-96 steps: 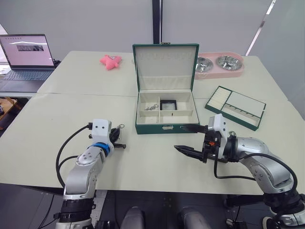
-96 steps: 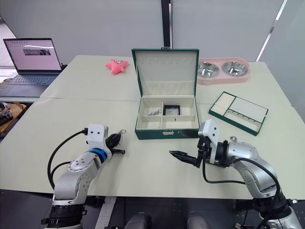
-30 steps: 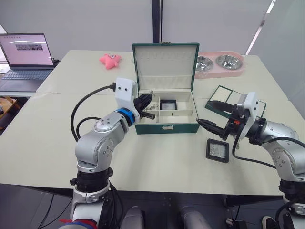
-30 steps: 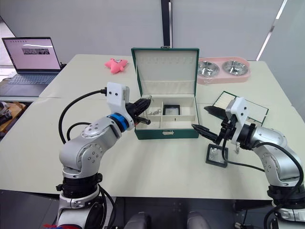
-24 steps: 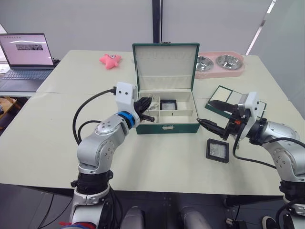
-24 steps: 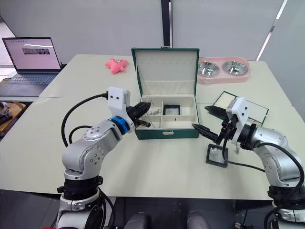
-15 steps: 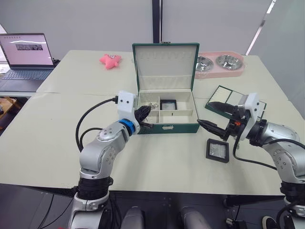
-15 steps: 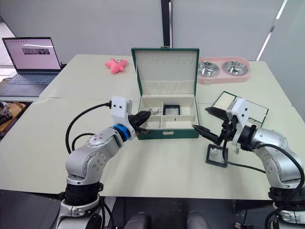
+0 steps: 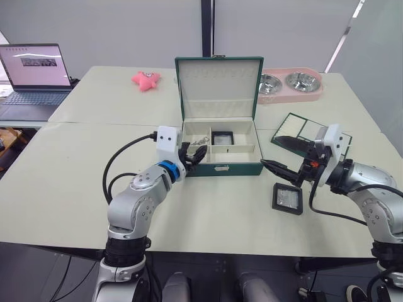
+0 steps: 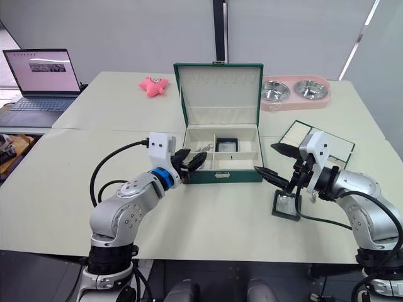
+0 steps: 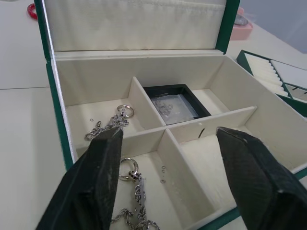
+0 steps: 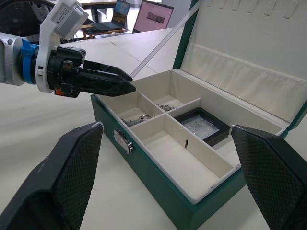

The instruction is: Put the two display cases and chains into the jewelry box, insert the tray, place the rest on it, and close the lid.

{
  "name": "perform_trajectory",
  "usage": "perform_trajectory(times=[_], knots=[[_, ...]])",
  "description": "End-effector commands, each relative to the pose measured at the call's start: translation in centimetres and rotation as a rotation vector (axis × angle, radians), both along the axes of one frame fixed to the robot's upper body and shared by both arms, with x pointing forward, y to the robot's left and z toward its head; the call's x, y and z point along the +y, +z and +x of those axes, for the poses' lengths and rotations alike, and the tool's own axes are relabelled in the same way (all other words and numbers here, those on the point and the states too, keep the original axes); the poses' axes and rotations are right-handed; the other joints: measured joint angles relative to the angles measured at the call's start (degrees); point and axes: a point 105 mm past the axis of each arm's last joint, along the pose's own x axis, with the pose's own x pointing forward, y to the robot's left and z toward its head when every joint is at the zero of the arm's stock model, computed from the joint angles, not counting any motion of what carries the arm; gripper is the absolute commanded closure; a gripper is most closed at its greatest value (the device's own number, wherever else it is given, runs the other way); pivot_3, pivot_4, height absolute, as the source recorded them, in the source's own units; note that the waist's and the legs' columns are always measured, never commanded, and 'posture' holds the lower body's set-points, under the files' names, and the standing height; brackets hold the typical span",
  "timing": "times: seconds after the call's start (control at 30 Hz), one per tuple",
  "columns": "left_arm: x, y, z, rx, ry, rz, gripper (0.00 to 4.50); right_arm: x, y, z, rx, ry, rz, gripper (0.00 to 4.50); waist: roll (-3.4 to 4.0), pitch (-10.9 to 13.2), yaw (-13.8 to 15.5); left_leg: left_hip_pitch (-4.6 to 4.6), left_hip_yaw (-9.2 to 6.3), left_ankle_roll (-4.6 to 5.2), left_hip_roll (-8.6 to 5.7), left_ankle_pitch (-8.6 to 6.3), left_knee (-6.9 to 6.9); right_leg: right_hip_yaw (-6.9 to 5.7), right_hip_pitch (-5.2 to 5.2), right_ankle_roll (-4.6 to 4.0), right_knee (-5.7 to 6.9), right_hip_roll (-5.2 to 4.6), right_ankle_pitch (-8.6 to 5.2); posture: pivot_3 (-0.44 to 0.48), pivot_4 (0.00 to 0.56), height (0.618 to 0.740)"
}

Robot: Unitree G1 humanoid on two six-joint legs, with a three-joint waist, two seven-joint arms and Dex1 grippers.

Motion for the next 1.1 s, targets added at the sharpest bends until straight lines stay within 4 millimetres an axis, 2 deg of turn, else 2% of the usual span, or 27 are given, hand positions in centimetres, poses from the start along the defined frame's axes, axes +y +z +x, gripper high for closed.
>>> perform_trajectory(times=[0.03,0.13,0.23,0.37,0.43,0.57,0.7,0.83,0.97,1.1], knots=[[-0.7,2.1,-0.7,-0.082,-0.057,-0.038,0.13,0.0,1.0,-0.4,-0.041,0.016,-0.008,0.00,0.00,0.0,0.0,0.00,0.00,0.00,0.00,0.00,0.00,0.00,0.00,0.00,0.00,0.00,0.00,0.000,0.150,0.740],[-1.0,2.6,-1.1,-0.101,-0.104,-0.047,0.03,-0.2,0.9,-0.3,-0.036,0.010,-0.008,0.00,0.00,0.0,0.0,0.00,0.00,0.00,0.00,0.00,0.00,0.00,0.00,0.00,0.00,0.00,0.00,0.000,0.150,0.740],[-0.4,3.2,-1.4,-0.118,-0.144,-0.063,0.03,-0.7,0.7,-0.3,-0.026,-0.001,-0.005,0.00,0.00,0.0,0.0,0.01,0.01,0.00,0.00,0.00,0.00,0.00,0.00,0.00,0.00,0.00,0.00,0.000,0.150,0.740],[1.4,3.9,-2.4,-0.151,-0.215,-0.049,0.03,-2.0,0.3,-0.3,-0.009,-0.042,-0.006,0.00,0.00,0.0,0.0,0.01,0.00,0.00,0.01,0.00,-0.01,0.00,0.00,0.00,0.00,0.01,0.00,0.000,0.150,0.740],[3.2,4.0,-2.8,-0.150,-0.221,-0.041,0.03,-3.0,0.2,-0.4,0.000,-0.075,-0.008,0.00,0.00,0.0,-0.1,0.01,0.01,0.00,0.01,0.00,-0.02,0.01,0.00,0.00,-0.01,0.01,0.00,0.000,0.150,0.740],[8.0,3.8,-4.3,-0.114,-0.209,-0.016,0.03,-6.3,-0.7,-0.6,0.035,-0.177,-0.029,0.00,0.01,0.0,-0.1,0.02,0.01,0.01,0.04,-0.01,-0.06,0.00,-0.03,0.00,-0.02,0.02,0.00,0.000,0.150,0.740],[13.1,2.5,-4.8,-0.064,-0.084,0.073,0.03,-9.6,-2.1,-1.0,0.076,-0.284,-0.055,0.00,0.01,0.0,0.0,0.06,0.01,0.20,0.02,-0.11,-0.05,0.01,0.00,0.00,-0.02,0.00,0.00,0.000,0.150,0.740],[15.6,1.9,-5.0,-0.049,-0.010,0.130,0.03,-11.2,-2.8,-1.3,0.091,-0.341,-0.048,0.00,0.02,0.0,0.0,0.06,0.01,0.21,0.04,-0.12,-0.06,0.01,0.00,0.00,-0.02,0.01,0.00,0.000,0.150,0.740],[20.6,0.5,-6.2,-0.023,0.197,0.157,0.03,-14.7,-4.8,-1.7,0.111,-0.490,-0.033,0.00,0.02,0.0,-0.1,0.06,0.02,0.21,0.05,-0.12,-0.09,0.02,-0.01,0.00,-0.04,0.01,0.00,0.000,0.150,0.740],[22.9,-0.5,-7.1,-0.029,0.321,0.140,0.03,-16.7,-6.5,-2.0,0.119,-0.582,-0.021,0.00,0.02,0.0,-0.1,0.07,0.06,0.22,0.06,-0.12,-0.11,0.05,-0.02,0.00,-0.06,0.00,-0.01,0.000,0.150,0.740]])
